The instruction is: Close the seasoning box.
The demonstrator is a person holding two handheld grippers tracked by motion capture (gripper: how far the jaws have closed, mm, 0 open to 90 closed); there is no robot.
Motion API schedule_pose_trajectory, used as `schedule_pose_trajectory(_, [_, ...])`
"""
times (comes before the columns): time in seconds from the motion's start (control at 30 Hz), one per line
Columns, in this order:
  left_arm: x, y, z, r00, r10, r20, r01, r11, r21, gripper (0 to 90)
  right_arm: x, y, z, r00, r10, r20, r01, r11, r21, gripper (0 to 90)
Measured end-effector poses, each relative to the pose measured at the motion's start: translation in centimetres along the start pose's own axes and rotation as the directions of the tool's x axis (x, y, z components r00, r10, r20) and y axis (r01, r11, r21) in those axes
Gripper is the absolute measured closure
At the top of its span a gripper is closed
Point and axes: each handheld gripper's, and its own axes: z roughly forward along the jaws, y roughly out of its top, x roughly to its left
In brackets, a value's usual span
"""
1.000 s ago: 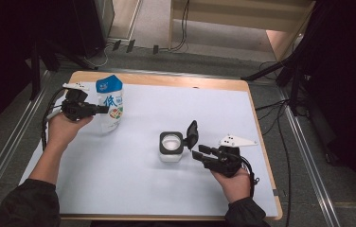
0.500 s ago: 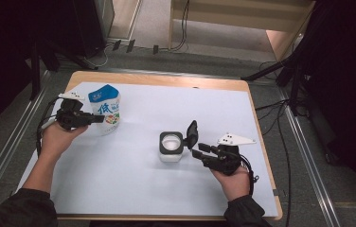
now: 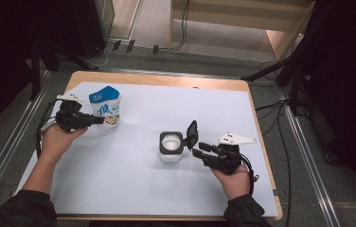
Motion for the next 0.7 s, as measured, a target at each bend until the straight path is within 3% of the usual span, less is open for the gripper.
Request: schedule_pose_trajectory(0.7, [-0.19,0.18,-0.43,0.9999,-0.01,0.007,0.01,0.9998,-0.018,70.7,-0.11,-0.05,-0.21,1.0,-0.001,0.004,0.001,1.0,-0.009,60.4])
